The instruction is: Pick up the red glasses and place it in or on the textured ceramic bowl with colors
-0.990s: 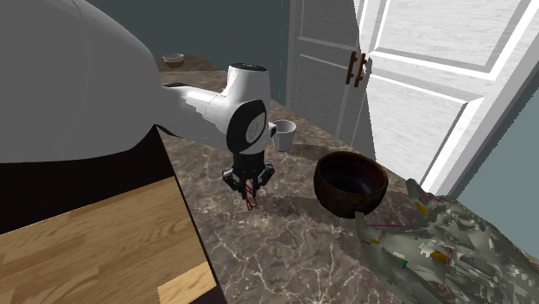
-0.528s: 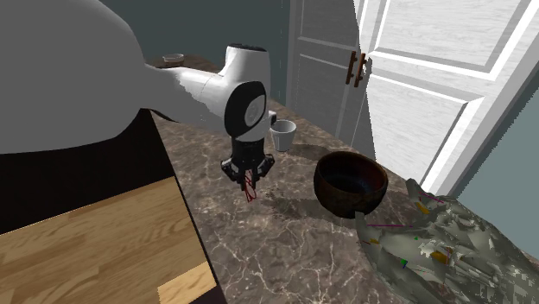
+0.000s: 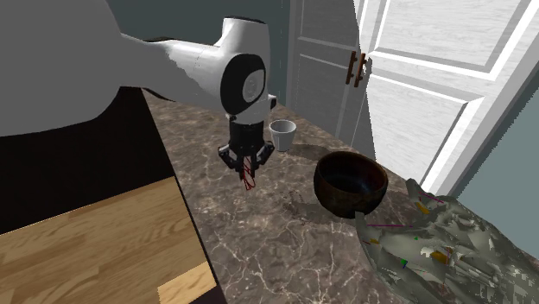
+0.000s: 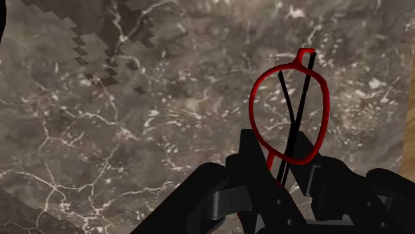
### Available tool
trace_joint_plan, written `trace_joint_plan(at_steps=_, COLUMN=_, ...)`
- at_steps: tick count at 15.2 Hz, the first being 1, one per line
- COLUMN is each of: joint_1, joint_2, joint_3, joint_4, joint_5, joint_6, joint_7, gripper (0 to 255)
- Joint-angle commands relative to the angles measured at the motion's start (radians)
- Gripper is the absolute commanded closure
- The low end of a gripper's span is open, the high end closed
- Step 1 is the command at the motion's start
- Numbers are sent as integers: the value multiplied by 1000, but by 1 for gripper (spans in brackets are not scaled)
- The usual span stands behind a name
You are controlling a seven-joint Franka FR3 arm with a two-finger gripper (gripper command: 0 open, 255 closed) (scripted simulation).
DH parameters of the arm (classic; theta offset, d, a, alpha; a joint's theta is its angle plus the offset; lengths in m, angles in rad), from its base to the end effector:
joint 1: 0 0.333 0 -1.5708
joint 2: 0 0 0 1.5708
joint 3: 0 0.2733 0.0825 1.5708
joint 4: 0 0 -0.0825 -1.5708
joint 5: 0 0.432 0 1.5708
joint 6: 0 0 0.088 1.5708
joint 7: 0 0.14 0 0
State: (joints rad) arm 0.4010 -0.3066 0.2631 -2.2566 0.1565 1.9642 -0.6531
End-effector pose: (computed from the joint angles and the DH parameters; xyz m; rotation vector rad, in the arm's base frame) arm 0.4006 0.3306 0.3910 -2.4977 -1.7945 -0.0102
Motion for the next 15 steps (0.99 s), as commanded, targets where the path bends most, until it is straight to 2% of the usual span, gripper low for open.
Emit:
trace_joint_plan(at_steps=1, joint_1=-1, joint_2=-6, joint_3=-3, joint_4=22, joint_5=-1, joint_6=-29, joint_7=0, gripper=255)
trace_joint_plan(at_steps=15, joint_1=-6, joint_2=-19, joint_3=-16, joint_4=198, joint_5=-10, joint_6=-218, joint_7=12, gripper=255)
